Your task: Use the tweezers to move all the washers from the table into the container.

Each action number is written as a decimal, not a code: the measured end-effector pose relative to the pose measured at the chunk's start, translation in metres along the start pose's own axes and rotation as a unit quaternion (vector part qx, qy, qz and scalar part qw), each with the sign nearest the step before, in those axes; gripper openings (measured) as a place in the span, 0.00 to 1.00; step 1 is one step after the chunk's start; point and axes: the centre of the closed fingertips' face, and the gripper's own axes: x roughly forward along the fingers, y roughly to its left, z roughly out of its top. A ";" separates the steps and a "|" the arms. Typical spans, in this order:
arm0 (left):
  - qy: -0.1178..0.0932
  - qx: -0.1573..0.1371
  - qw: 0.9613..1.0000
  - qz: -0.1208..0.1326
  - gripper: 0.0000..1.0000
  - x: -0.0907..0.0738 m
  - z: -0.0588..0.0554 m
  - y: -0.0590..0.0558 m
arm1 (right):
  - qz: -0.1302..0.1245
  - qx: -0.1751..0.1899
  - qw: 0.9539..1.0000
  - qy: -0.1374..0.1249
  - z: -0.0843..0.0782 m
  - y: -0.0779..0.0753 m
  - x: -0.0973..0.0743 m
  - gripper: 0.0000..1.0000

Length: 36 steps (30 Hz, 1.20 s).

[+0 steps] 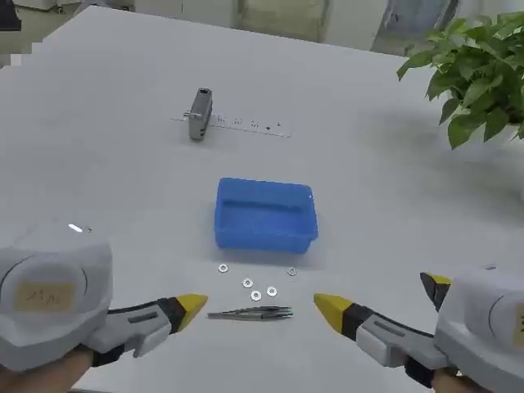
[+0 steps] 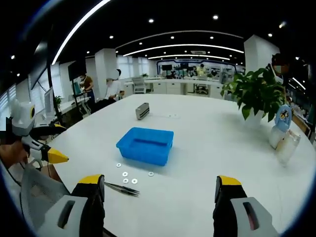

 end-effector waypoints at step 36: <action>0.003 0.006 1.000 -0.003 0.98 0.000 0.000 -0.001 | -0.004 -0.005 1.000 0.005 -0.003 0.000 -0.002 0.93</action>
